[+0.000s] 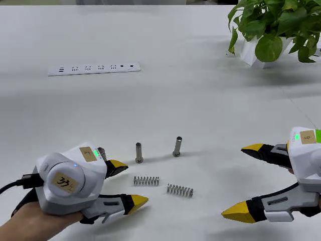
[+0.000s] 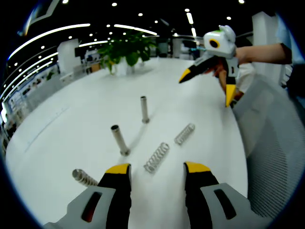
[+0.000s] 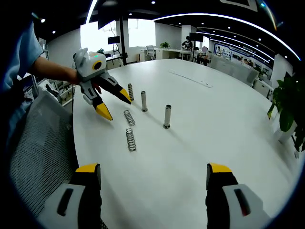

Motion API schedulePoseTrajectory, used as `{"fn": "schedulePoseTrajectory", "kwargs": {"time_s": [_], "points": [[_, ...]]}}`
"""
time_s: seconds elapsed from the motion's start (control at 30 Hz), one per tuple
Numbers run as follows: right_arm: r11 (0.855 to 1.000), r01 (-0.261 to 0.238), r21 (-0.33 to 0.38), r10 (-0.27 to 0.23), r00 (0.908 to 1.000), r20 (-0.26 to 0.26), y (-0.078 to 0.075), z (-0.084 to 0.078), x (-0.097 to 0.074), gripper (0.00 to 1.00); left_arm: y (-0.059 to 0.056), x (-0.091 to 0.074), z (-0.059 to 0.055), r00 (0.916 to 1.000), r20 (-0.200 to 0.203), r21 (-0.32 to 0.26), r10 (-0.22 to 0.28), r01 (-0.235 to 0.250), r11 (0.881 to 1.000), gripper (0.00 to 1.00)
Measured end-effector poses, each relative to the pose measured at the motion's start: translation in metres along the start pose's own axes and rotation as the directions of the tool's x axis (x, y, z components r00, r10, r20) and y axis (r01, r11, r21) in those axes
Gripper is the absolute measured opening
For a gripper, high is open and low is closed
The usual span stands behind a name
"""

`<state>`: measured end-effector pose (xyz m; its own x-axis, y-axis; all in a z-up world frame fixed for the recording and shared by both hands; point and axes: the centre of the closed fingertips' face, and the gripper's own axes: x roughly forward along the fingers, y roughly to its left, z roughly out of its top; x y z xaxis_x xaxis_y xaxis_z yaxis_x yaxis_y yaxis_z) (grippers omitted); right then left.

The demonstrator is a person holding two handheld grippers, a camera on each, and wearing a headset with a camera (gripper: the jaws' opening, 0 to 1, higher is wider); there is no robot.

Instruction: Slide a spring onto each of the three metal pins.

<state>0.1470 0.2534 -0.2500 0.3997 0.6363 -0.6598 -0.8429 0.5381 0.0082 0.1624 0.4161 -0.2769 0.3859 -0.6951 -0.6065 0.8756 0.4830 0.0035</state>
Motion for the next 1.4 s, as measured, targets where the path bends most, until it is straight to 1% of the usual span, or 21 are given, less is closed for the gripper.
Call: {"fn": "schedulePoseTrajectory", "kwargs": {"time_s": [0.07,0.13,0.23,0.27,0.33,0.47,0.63,0.67,0.8,0.9,1.07,1.2,1.4], "points": [[1.0,0.001,0.004,-0.001,1.0,0.0,0.0,-0.001,-0.001,0.92,0.0,0.002,0.001,1.0,0.0,-0.005,-0.003,0.003,1.0,0.42],[1.0,0.003,0.007,-0.003,1.0,-0.001,0.0,-0.003,-0.001,0.92,0.001,0.004,0.001,1.0,-0.004,0.006,-0.002,0.002,1.0,0.4],[1.0,0.001,0.013,-0.001,1.0,-0.003,0.001,-0.005,-0.002,0.92,0.001,0.007,0.001,0.9999,-0.011,0.008,-0.01,0.01,1.0,0.35],[1.0,0.003,0.014,-0.002,1.0,-0.004,0.001,-0.006,-0.001,0.92,0.001,0.01,0.0,0.9998,-0.017,0.015,-0.014,0.015,1.0,0.34],[1.0,0.0,0.018,0.0,1.0,-0.004,0.002,-0.006,-0.001,0.92,0.0,0.011,-0.003,0.9987,-0.041,0.052,-0.029,0.031,0.998,0.32],[1.0,-0.001,0.022,0.001,1.0,-0.001,0.003,-0.007,-0.001,0.91,0.002,0.015,-0.006,0.9973,-0.059,0.058,-0.043,0.046,0.997,0.27],[1.0,0.0,0.026,0.0,1.0,0.002,0.003,-0.007,-0.001,0.91,0.001,0.017,-0.009,0.9949,-0.081,0.059,-0.059,0.064,0.996,0.25],[1.0,0.001,0.028,-0.001,1.0,0.003,0.003,-0.008,-0.001,0.91,0.001,0.017,-0.009,0.995,-0.079,0.065,-0.061,0.067,0.996,0.24],[0.999,0.003,0.032,-0.003,1.0,0.003,0.003,-0.008,-0.001,0.91,0.001,0.017,-0.009,0.9937,-0.09,0.063,-0.067,0.072,0.995,0.22],[0.999,0.002,0.036,-0.002,1.0,0.004,0.003,-0.008,-0.001,0.91,0.001,0.017,-0.009,0.9918,-0.104,0.076,-0.074,0.082,0.994,0.19],[0.999,0.002,0.041,-0.002,1.0,0.005,0.004,-0.009,-0.001,0.91,0.001,0.017,-0.01,0.9868,-0.136,0.103,-0.088,0.103,0.989,0.18],[0.999,0.001,0.043,-0.001,1.0,0.006,0.006,-0.008,-0.001,0.91,-0.002,0.016,-0.01,0.98,-0.171,0.147,-0.101,0.127,0.981,0.15],[0.999,0.002,0.044,-0.002,1.0,0.008,0.006,-0.009,-0.001,0.91,-0.002,0.016,-0.011,0.9707,-0.211,0.172,-0.115,0.152,0.973,0.14]]}}
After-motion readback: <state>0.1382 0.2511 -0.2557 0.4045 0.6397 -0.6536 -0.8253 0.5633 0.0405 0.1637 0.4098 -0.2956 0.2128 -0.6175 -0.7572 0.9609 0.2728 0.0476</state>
